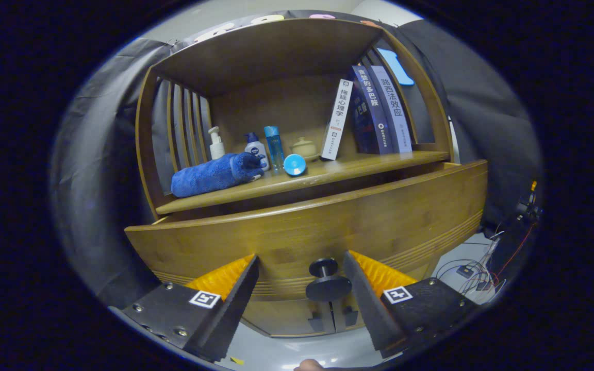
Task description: Pull open the drawer, take out the items inside it, and place them on the countertop above the cabinet.
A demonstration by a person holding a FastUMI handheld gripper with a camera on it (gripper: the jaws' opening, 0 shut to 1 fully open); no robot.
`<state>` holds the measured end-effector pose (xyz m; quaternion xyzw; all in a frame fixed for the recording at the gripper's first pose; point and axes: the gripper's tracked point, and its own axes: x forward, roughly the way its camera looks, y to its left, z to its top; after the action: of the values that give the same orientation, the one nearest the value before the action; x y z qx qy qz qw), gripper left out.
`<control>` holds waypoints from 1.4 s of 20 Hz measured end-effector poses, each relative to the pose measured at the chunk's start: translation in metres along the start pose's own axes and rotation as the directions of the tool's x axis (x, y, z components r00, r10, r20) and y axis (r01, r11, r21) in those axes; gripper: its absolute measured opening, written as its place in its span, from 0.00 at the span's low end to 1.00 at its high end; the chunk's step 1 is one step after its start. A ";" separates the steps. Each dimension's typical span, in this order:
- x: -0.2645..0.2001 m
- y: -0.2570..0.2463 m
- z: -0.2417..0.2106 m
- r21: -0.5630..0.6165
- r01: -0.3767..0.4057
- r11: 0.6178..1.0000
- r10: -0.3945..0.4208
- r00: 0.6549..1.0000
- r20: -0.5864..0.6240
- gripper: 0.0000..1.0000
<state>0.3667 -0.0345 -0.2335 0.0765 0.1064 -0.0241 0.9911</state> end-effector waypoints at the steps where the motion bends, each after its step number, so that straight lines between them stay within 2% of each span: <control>1: 0.004 0.000 0.000 -0.002 0.000 1.000 0.000 1.000 -0.003 0.99; 15: 0.041 0.002 0.005 0.009 -0.011 1.000 0.012 0.998 -0.068 0.99; 28: 0.061 0.004 0.004 -0.063 0.006 0.998 -0.013 0.993 -0.114 0.99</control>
<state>0.4273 -0.0331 -0.2422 0.0464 0.1643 -0.0210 0.9851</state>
